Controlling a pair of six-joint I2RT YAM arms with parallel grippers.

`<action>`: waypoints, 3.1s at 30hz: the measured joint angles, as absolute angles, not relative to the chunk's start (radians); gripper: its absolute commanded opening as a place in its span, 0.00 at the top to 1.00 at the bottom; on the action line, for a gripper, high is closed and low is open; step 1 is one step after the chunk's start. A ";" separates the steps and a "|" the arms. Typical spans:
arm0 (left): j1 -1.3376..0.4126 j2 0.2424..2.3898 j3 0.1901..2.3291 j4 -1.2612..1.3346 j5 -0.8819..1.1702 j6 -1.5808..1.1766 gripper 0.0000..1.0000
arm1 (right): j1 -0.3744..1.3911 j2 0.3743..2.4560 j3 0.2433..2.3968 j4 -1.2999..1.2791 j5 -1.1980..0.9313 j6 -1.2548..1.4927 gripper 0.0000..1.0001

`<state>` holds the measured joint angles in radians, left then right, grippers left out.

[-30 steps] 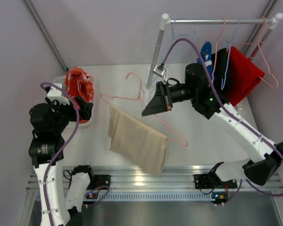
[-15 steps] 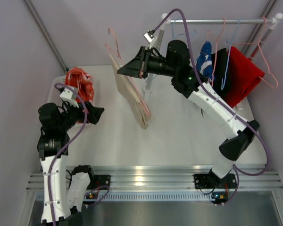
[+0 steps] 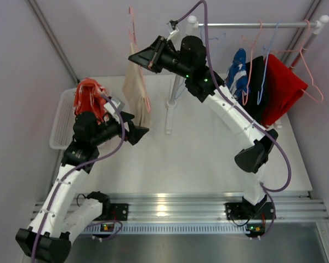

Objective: Remove the trousers from the hanger

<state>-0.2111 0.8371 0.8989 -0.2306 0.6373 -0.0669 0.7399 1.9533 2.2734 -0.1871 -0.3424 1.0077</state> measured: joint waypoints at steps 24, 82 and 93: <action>-0.338 1.063 0.907 0.045 0.246 -0.056 0.28 | 0.750 1.955 2.288 -0.187 -0.315 1.015 1.00; -0.328 1.118 1.867 -0.218 -0.240 0.024 1.00 | 0.777 1.846 1.716 -0.199 -0.276 0.748 1.00; -0.137 0.831 1.431 -0.033 -0.551 0.403 1.00 | 0.778 1.829 1.716 -0.204 -0.317 0.706 1.00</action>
<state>-0.1368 0.8314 1.4307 -0.0334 -0.5507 0.4026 0.7784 1.8286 1.7161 -0.2035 -0.3172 0.7063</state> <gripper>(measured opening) 0.104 0.014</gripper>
